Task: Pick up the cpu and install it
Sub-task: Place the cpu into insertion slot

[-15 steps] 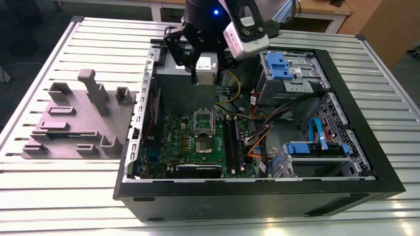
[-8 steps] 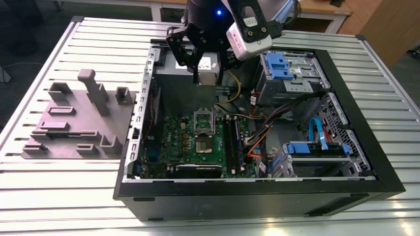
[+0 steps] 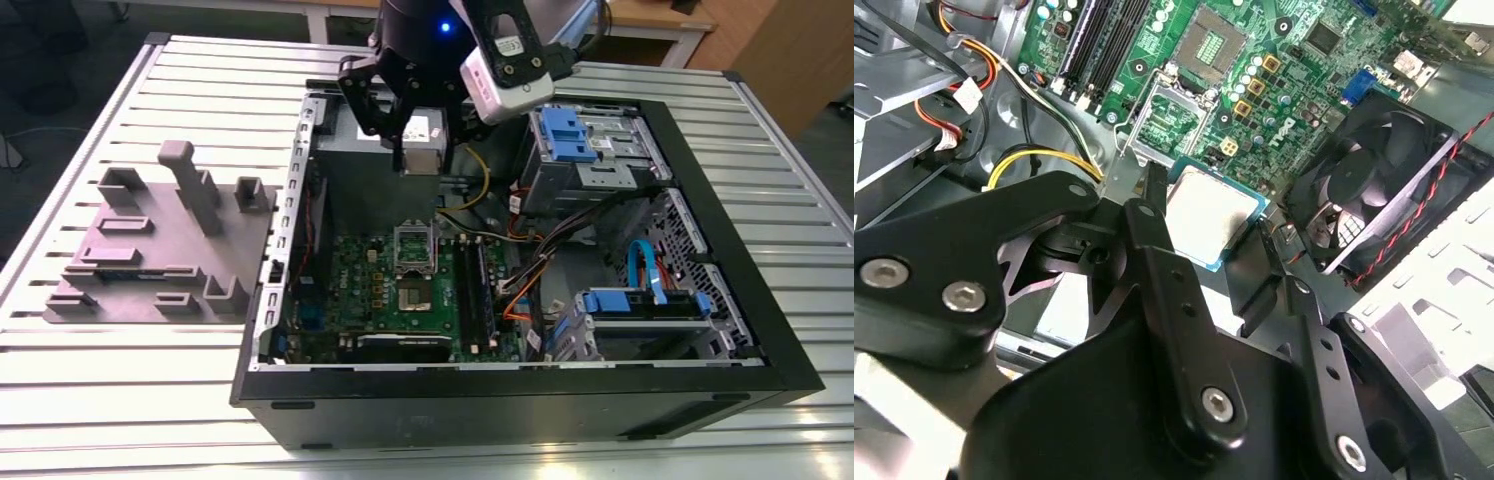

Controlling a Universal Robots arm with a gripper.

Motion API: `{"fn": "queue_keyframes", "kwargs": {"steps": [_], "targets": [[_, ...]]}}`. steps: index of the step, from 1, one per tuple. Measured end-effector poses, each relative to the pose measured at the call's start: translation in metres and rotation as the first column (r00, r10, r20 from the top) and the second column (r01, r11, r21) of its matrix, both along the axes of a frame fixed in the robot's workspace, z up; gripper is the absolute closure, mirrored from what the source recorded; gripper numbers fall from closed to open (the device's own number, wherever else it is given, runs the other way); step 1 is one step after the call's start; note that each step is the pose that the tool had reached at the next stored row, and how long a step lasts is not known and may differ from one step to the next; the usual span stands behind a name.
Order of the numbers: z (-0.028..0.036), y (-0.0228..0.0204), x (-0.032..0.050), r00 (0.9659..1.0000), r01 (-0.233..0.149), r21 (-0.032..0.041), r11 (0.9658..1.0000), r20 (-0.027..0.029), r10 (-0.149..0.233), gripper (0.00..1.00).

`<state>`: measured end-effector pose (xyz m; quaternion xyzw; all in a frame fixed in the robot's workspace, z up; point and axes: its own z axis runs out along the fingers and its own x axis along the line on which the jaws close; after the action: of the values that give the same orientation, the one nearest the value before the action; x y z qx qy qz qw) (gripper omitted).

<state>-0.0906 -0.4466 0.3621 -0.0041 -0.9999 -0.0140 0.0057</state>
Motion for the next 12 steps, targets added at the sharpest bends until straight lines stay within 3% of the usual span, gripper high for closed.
{"fn": "queue_keyframes", "kwargs": {"steps": [12], "targets": [[-0.007, -0.0039, -0.0001, 1.0, 0.0, 0.0, 1.0, 0.0, 0.0, 0.53]]}}
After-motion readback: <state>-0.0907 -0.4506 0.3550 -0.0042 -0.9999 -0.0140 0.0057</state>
